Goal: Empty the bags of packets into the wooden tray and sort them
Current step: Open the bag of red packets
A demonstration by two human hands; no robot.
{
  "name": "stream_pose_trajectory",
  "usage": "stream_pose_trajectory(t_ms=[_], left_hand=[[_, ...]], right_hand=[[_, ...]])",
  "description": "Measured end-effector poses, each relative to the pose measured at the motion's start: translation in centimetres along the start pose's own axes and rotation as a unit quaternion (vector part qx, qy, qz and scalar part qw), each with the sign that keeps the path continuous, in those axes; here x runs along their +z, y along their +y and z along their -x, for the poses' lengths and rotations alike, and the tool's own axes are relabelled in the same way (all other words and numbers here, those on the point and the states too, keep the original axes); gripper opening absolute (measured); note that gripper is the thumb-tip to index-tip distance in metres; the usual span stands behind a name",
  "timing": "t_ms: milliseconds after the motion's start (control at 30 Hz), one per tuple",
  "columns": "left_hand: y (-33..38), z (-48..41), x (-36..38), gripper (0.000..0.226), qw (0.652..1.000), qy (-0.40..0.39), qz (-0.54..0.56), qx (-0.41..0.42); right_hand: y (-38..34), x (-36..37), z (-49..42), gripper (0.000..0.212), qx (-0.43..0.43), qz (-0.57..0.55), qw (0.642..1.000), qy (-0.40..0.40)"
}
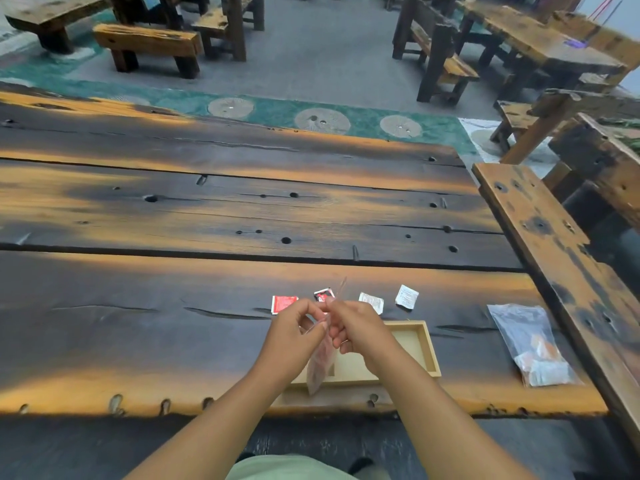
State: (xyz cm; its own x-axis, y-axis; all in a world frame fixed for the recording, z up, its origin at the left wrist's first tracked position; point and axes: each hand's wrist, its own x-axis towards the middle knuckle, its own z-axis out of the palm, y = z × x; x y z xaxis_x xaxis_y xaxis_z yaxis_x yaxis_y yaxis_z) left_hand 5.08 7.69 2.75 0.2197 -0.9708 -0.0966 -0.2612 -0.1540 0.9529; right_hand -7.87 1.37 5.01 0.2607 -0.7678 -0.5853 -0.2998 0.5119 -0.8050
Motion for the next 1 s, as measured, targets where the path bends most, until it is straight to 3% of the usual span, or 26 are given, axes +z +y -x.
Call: stream_pose_trajectory(t_ms=[200,400,633,833,1000], left_hand=[[-0.4,0.5,1.1,0.019,0.999,-0.024,0.015,-0.016],[-0.7,0.7,1.2,0.007,0.997,-0.059,0.049,-0.017],[0.8,0.2,1.2,0.019,0.962,-0.051,0.208,-0.171],[0.7,-0.5,0.3,0.025,0.949,-0.148,0.180,-0.211],[-0.2,-0.2,-0.1,0.026,0.938,-0.174,0.215,-0.209]], right_hand=[[0.9,-1.2,0.1,0.016,0.012,-0.014,1.000,-0.012],[1.9,-2.0,0.0,0.020,-0.022,-0.016,0.999,-0.039],[2.5,-1.6,0.1,0.019,-0.073,0.082,0.994,-0.003],[2.2,-1.6,0.6,0.019,-0.101,0.151,0.978,-0.099],[1.8,-2.1,0.9,0.019,-0.098,0.131,0.973,-0.161]])
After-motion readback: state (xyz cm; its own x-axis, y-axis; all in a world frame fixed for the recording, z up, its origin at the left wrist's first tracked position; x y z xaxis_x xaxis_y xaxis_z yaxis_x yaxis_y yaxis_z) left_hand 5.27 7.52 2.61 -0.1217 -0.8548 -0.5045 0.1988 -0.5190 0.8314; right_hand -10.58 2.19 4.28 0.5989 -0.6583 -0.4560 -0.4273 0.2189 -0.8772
